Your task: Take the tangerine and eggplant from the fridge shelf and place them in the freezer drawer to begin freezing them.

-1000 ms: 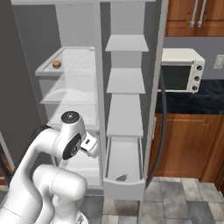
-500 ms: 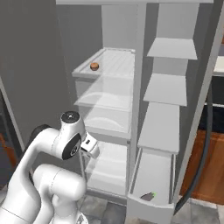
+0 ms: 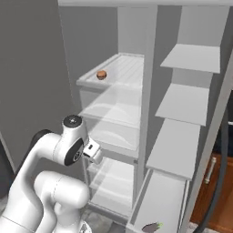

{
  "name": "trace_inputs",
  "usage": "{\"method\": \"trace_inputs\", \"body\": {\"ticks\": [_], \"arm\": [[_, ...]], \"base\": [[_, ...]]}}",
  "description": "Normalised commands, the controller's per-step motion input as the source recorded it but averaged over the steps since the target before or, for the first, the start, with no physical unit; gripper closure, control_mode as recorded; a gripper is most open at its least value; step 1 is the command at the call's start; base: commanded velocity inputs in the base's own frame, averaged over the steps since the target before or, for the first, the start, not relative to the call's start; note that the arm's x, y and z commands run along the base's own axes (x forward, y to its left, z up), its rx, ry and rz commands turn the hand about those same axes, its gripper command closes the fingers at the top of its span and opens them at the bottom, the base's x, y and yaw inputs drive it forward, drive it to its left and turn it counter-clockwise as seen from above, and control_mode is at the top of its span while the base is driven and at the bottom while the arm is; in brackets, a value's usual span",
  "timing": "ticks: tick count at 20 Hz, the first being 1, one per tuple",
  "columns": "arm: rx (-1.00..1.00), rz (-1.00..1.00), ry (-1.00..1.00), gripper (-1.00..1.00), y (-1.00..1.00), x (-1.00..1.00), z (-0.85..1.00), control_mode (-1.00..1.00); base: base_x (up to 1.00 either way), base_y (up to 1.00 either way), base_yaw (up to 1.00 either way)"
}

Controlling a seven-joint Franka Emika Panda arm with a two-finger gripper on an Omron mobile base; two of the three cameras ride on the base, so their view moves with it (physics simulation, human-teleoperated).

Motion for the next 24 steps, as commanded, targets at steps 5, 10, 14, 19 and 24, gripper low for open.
{"method": "trace_inputs", "body": {"ticks": [5, 10, 14, 19, 24], "arm": [[0.00, 0.00, 0.00, -1.00, 0.00, 0.00, 0.00, 1.00], [0.00, 0.00, 0.00, -1.00, 0.00, 0.00, 0.00, 1.00], [-0.01, 0.04, -0.14, -1.00, 0.02, 0.30, 0.71, -1.00], [-0.04, 0.11, -0.18, -1.00, 0.06, 0.73, 1.00, -1.00], [-0.13, 0.06, -0.14, -1.00, 0.20, 0.59, 1.00, -1.00]], "base": [[0.76, -0.03, 0.00], [0.47, 0.00, 0.00], [0.05, 0.00, 0.00], [0.00, 0.00, 0.00], [0.00, 0.00, 0.00]]}}
